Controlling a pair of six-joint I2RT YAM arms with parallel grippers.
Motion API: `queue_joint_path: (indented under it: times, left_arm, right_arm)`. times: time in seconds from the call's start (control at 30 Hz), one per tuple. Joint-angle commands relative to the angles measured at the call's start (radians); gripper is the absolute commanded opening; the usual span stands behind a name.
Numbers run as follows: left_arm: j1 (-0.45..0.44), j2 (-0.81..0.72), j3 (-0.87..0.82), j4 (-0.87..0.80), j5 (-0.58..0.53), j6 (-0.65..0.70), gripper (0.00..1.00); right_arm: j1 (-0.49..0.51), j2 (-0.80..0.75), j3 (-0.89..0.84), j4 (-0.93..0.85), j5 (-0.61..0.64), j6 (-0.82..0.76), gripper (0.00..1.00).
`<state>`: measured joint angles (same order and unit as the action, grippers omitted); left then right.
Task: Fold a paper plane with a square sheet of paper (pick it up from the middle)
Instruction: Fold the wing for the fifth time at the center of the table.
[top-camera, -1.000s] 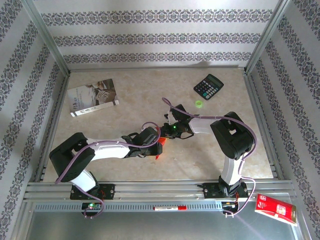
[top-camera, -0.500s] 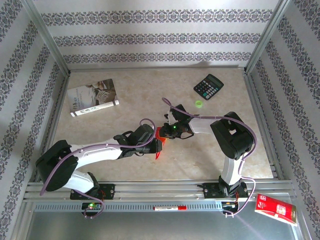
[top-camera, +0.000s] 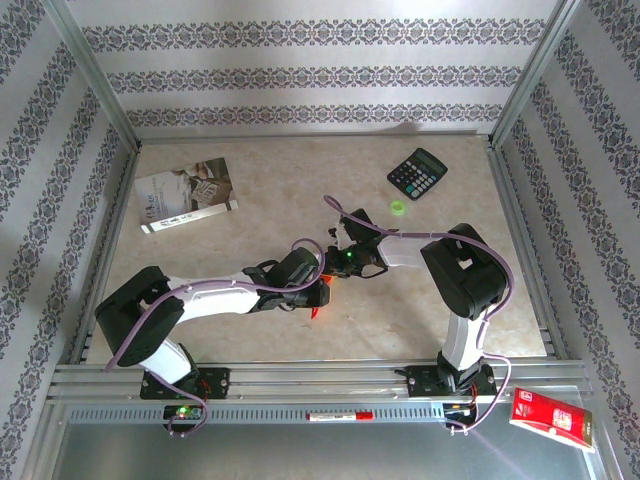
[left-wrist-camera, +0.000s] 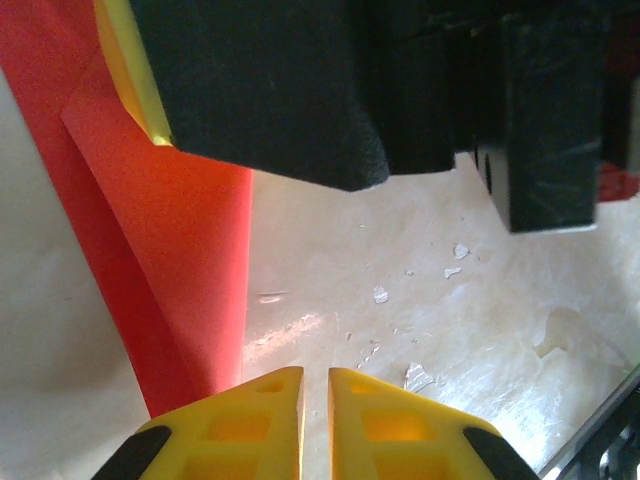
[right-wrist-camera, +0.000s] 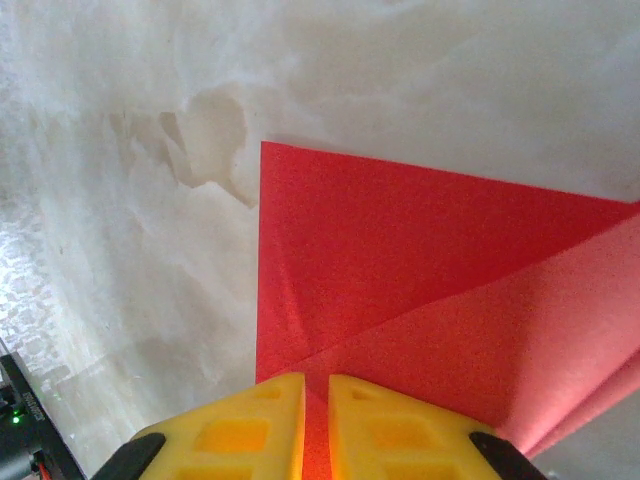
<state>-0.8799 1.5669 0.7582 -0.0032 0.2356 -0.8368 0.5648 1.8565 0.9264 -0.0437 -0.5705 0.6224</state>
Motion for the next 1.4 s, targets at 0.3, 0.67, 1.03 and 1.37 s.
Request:
queue_joint_path:
  times: [0.3, 0.67, 1.03, 1.37]
  left_arm:
    - [0.032, 0.036, -0.032, 0.039, 0.015, 0.019, 0.13]
    - [0.035, 0.056, -0.041, 0.032, 0.021, 0.020, 0.13]
    - [0.036, 0.072, -0.063, 0.031, 0.021, 0.020, 0.12]
    - [0.035, 0.079, -0.095, 0.039, 0.045, 0.004, 0.11]
  right_arm:
    - [0.004, 0.038, -0.025, -0.039, 0.041, -0.012, 0.16]
    - [0.005, 0.040, -0.027, -0.041, 0.043, -0.011, 0.16]
    - [0.005, 0.043, -0.026, -0.040, 0.043, -0.008, 0.16]
    - [0.004, 0.045, -0.026, -0.051, 0.053, -0.010, 0.16]
